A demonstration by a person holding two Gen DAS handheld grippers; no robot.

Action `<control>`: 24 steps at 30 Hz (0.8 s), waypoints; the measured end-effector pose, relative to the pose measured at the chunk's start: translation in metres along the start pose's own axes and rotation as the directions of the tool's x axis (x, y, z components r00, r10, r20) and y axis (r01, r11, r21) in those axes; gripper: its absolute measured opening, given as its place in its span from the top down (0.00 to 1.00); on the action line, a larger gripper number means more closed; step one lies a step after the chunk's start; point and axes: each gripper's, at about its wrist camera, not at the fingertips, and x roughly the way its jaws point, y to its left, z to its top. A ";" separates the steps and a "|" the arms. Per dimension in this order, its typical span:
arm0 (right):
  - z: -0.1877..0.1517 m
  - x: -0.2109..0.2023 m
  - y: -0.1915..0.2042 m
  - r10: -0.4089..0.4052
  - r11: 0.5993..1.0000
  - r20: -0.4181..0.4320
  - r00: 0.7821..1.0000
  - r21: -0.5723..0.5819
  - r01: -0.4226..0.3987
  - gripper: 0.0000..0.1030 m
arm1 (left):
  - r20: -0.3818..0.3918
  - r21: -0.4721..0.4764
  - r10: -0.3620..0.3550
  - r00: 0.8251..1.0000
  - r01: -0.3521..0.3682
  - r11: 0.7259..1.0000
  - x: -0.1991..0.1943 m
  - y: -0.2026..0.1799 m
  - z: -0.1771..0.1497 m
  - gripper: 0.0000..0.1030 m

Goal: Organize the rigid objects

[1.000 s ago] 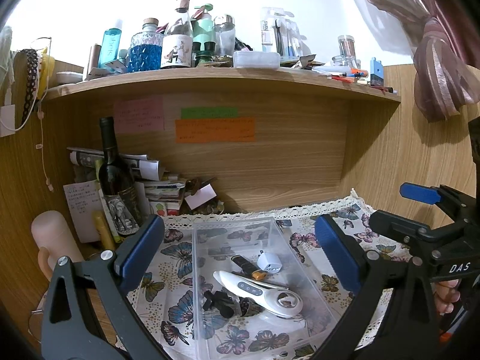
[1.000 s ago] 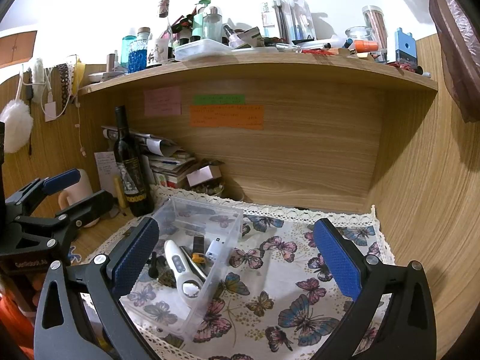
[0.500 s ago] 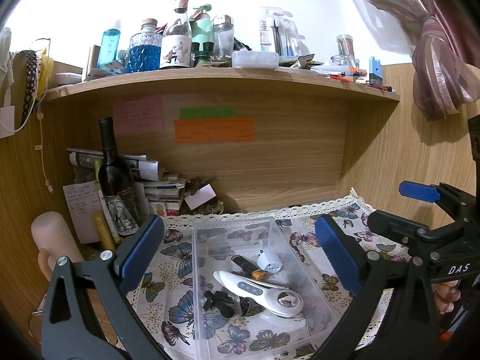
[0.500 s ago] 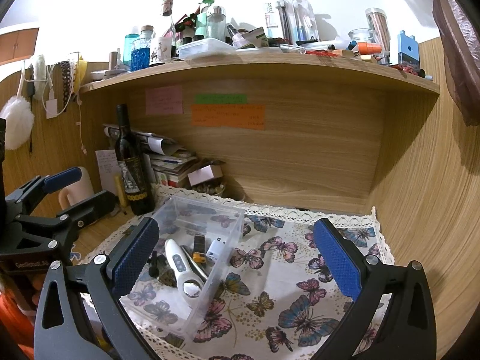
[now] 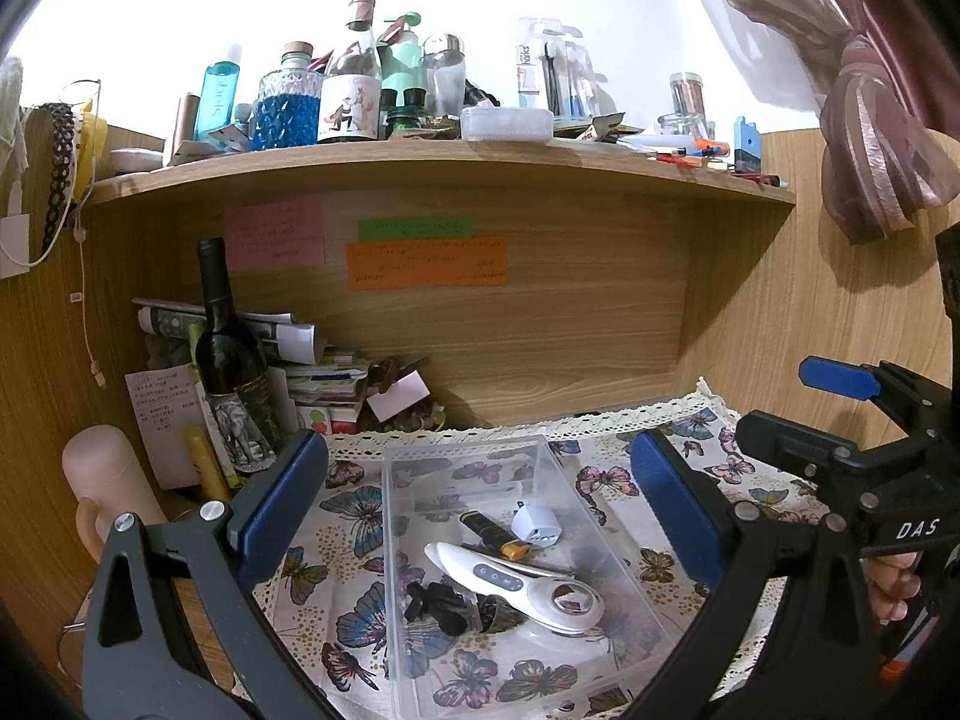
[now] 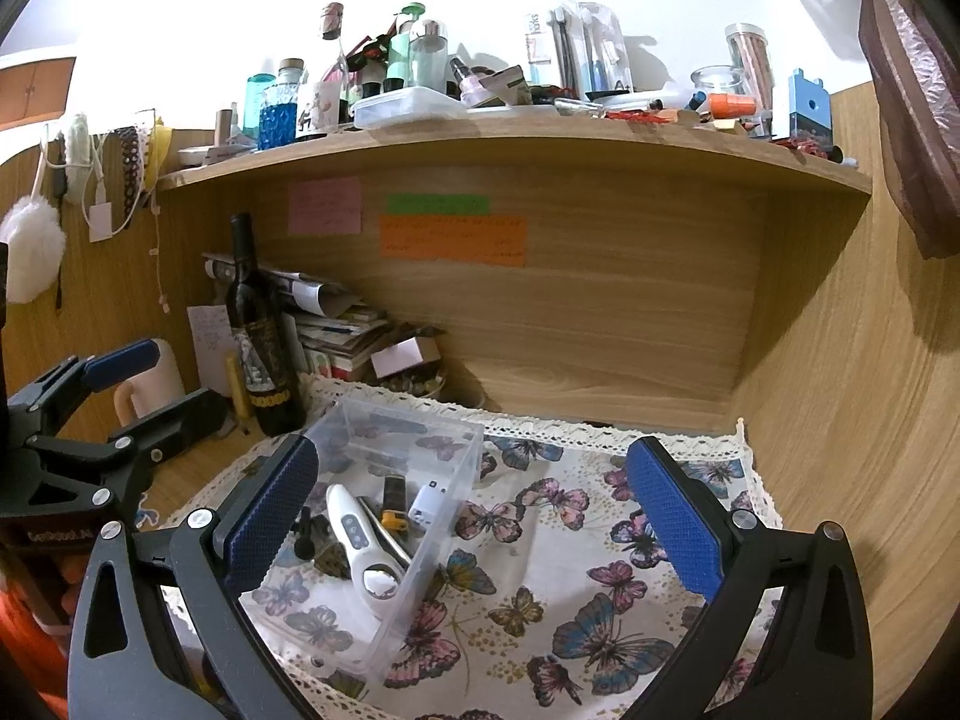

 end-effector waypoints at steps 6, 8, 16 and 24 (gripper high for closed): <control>0.000 -0.002 0.000 -0.006 1.000 0.006 1.000 0.002 0.006 0.00 | -0.001 -0.002 -0.011 1.000 0.011 1.000 0.000 -0.002 0.001 0.00; 0.000 -0.002 -0.001 -0.006 1.000 0.006 1.000 0.003 0.006 0.00 | -0.001 -0.004 -0.014 1.000 0.014 1.000 0.000 -0.002 0.001 0.00; 0.000 -0.003 -0.002 -0.012 1.000 0.012 1.000 0.006 0.012 0.00 | -0.007 -0.006 -0.022 1.000 0.022 1.000 0.002 -0.002 0.001 0.00; 0.000 -0.003 -0.004 -0.014 1.000 0.009 1.000 0.009 0.014 0.00 | 0.000 -0.001 -0.018 1.000 0.018 1.000 0.003 -0.003 0.000 0.00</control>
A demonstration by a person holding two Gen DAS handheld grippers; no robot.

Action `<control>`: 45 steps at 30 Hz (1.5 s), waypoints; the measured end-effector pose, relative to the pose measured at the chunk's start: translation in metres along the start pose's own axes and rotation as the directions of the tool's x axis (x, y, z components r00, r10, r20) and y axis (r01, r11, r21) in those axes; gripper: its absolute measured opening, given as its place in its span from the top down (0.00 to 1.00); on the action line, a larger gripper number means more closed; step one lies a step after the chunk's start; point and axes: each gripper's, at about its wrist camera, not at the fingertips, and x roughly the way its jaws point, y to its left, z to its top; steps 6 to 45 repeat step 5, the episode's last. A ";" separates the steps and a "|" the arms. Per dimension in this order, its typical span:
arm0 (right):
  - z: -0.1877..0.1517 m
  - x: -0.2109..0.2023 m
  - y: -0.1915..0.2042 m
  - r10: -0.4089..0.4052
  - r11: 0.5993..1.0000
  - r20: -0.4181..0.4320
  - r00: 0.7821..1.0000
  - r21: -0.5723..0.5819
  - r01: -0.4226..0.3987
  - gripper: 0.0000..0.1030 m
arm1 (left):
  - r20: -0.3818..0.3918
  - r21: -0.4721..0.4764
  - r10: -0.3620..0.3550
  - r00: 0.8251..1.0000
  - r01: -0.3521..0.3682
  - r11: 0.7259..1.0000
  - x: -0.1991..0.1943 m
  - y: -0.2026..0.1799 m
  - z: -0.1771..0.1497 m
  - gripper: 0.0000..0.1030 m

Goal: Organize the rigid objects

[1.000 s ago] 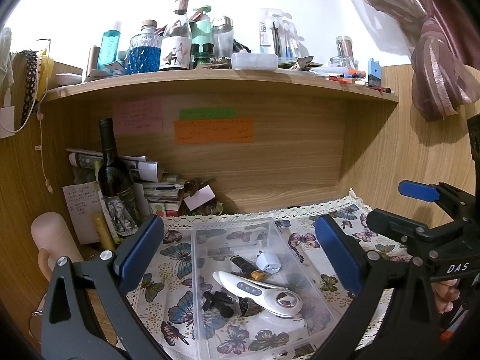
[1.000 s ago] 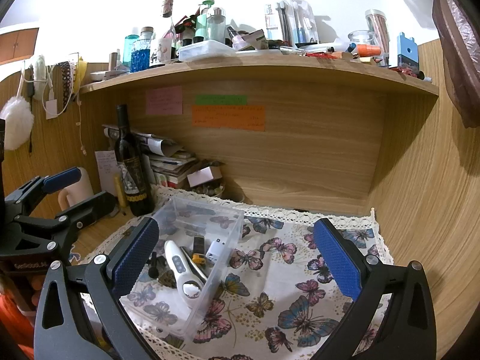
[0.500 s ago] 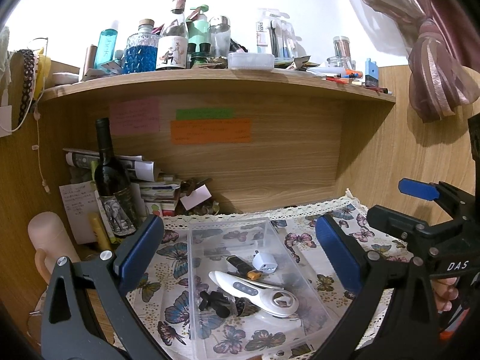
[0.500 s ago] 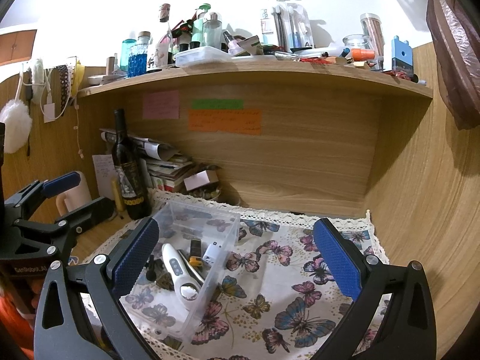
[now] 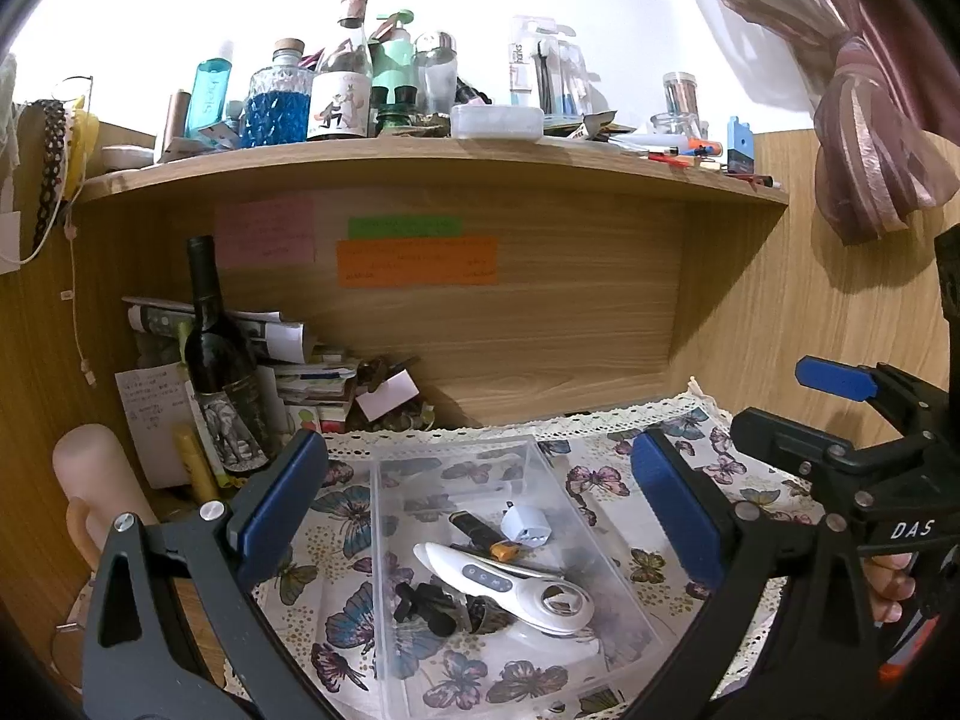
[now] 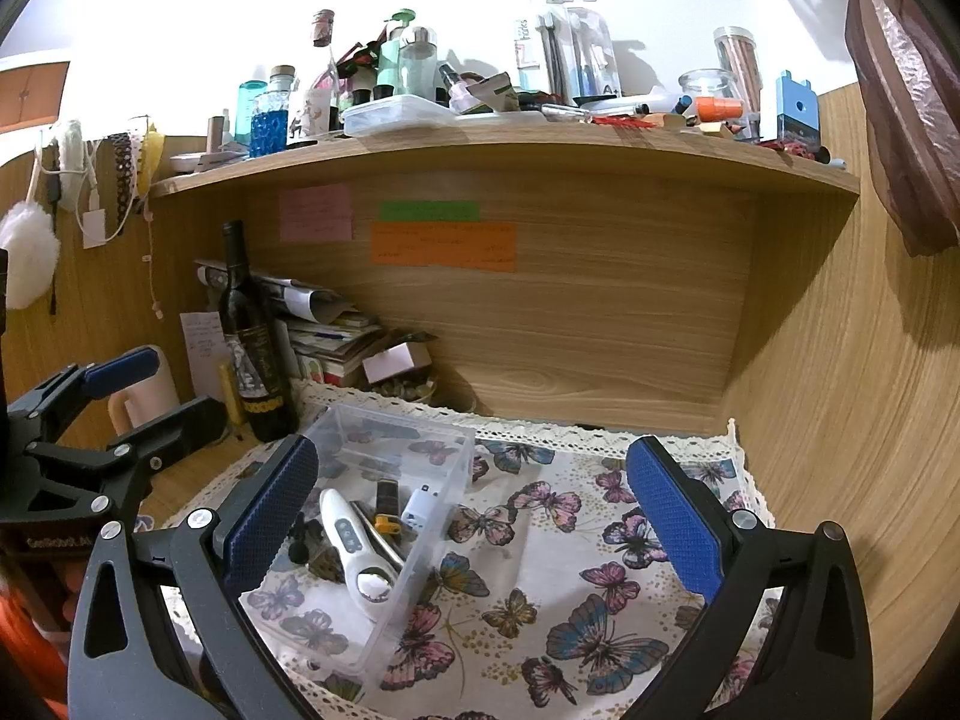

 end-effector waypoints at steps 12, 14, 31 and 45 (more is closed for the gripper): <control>-0.002 0.003 0.003 -0.013 1.000 -0.004 1.000 -0.005 0.013 0.00 | -0.004 -0.005 -0.006 1.000 0.006 1.000 0.003 0.000 0.000 0.00; -0.002 0.003 0.003 -0.013 1.000 -0.004 1.000 -0.005 0.013 0.00 | -0.004 -0.005 -0.006 1.000 0.006 1.000 0.003 0.000 0.000 0.00; -0.002 0.003 0.003 -0.013 1.000 -0.004 1.000 -0.005 0.013 0.00 | -0.004 -0.005 -0.006 1.000 0.006 1.000 0.003 0.000 0.000 0.00; -0.002 0.003 0.003 -0.013 1.000 -0.004 1.000 -0.005 0.013 0.00 | -0.004 -0.005 -0.006 1.000 0.006 1.000 0.003 0.000 0.000 0.00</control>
